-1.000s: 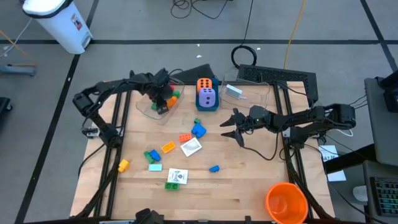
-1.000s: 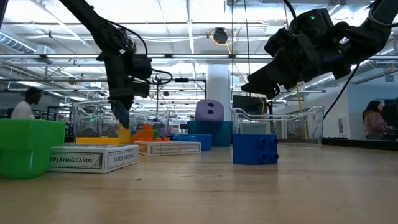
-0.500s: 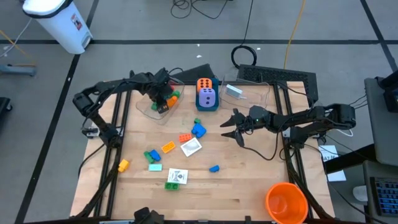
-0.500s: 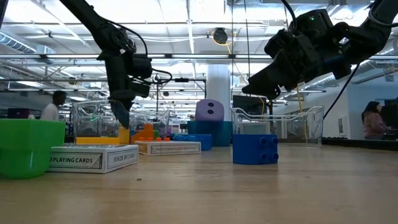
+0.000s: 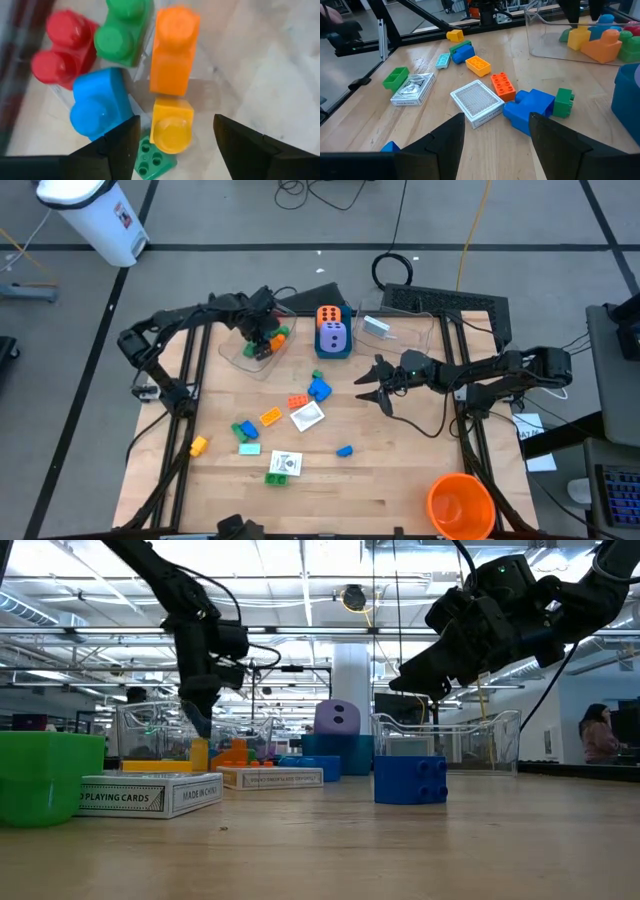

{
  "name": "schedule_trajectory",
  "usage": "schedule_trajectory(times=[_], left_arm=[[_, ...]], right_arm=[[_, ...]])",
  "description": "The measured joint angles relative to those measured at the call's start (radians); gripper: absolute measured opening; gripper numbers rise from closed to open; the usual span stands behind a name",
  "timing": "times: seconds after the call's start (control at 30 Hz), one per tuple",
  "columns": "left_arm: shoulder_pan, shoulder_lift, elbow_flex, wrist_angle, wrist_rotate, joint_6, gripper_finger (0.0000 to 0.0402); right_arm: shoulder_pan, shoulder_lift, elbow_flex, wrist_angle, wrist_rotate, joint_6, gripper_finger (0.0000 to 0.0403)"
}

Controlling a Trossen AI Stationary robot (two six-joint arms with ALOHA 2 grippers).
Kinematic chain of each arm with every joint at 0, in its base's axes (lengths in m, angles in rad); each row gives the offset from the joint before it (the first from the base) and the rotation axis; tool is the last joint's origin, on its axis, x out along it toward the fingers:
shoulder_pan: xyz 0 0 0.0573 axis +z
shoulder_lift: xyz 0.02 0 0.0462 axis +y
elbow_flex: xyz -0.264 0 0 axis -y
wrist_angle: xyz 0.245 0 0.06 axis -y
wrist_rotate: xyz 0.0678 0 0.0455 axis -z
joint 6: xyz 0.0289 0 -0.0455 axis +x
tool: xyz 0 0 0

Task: Pick & Place Toys
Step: Put the yellow game piece into the left transparent bin

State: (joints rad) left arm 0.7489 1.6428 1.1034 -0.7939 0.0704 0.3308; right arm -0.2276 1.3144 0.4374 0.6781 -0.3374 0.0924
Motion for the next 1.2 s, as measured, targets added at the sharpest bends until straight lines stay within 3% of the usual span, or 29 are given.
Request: schedule_trajectory(times=[0.6,0.83,0.97,1.2], left_arm=[[-0.082,-0.018,0.435,-0.388,-0.002,0.036,0.0257],[-0.076,-0.186,0.439,-0.412,-0.003,0.019,0.0257],[-0.078,-0.324,0.424,-0.347,0.008,-0.042,0.0257],[-0.158,-0.549,0.219,-0.099,0.009,-0.201,0.0257]], right_arm=[[0.000,0.000,0.000,-0.001,0.000,-0.003,0.0212],[0.000,0.000,0.000,-0.002,0.000,0.011,0.0212],[0.000,0.000,0.000,-0.002,0.000,0.026,0.0212],[0.000,0.000,0.000,-0.002,0.000,0.027,0.0212]])
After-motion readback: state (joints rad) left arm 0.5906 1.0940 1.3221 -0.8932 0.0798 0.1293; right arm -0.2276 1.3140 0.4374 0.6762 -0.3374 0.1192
